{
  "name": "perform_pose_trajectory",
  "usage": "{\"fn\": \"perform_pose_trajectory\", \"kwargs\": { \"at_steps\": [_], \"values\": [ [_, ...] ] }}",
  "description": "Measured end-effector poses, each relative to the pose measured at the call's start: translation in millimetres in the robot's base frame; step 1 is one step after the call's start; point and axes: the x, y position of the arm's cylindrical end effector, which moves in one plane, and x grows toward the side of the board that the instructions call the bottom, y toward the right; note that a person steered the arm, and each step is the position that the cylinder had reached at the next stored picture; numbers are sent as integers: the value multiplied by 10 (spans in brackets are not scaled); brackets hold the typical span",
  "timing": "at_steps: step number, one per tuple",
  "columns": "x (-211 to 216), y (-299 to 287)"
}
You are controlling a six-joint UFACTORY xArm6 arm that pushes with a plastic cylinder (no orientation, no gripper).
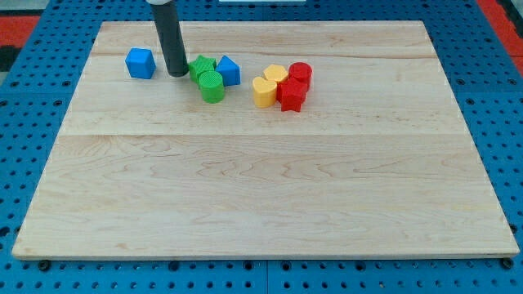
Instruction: Move the group of blocks closer to the yellow heart and yellow hexagon
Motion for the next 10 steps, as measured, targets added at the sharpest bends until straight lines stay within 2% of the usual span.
{"fn": "perform_pose_trajectory", "kwargs": {
  "at_steps": [2,3,6,8,9,10],
  "values": [
    [16,607],
    [36,720],
    [124,687],
    [141,108],
    [344,242],
    [566,634]
  ]
}}
